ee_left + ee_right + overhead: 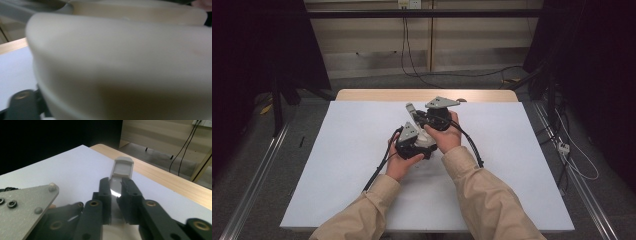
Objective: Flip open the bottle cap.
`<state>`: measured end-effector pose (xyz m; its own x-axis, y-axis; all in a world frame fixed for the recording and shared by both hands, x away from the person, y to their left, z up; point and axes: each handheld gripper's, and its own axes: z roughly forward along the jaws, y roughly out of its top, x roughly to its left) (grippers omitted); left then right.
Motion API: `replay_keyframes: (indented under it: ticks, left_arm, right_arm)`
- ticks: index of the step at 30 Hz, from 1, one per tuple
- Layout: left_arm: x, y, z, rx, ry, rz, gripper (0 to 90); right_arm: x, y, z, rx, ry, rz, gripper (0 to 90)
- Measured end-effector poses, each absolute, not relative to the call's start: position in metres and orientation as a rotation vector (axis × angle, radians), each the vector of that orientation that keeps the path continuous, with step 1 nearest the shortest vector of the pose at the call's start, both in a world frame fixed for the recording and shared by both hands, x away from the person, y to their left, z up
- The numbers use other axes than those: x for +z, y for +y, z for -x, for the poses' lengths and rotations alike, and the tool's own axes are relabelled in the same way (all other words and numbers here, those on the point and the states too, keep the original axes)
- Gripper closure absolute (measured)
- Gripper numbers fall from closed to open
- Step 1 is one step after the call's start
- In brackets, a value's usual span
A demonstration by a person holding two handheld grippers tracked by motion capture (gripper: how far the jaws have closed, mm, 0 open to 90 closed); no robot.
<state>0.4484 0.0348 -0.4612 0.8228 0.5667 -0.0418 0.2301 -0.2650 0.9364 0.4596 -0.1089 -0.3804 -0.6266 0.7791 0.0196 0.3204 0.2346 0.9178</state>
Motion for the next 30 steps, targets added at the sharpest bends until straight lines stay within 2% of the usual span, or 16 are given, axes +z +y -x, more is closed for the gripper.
replay_keyframes:
  ticks: [6, 17, 22, 30]
  left_arm:
    - [-0.460, 0.043, -0.445, 0.336, 0.626, -1.895, 8.2]
    - [-0.452, 0.077, -0.425, 0.287, 0.655, -1.855, 6.7]
    - [-0.447, 0.087, -0.417, 0.287, 0.657, -1.858, 6.3]
    - [-0.443, 0.107, -0.408, 0.292, 0.673, -1.863, 3.9]
  right_arm:
    - [-0.377, -0.121, -0.448, 1.422, 2.050, -0.997, 55.5]
    - [-0.381, -0.141, -0.418, 1.454, 2.078, -0.994, 21.0]
    - [-0.388, -0.152, -0.404, 1.420, 2.071, -1.001, 14.8]
    - [-0.403, -0.173, -0.385, 1.362, 2.089, -1.051, 12.1]
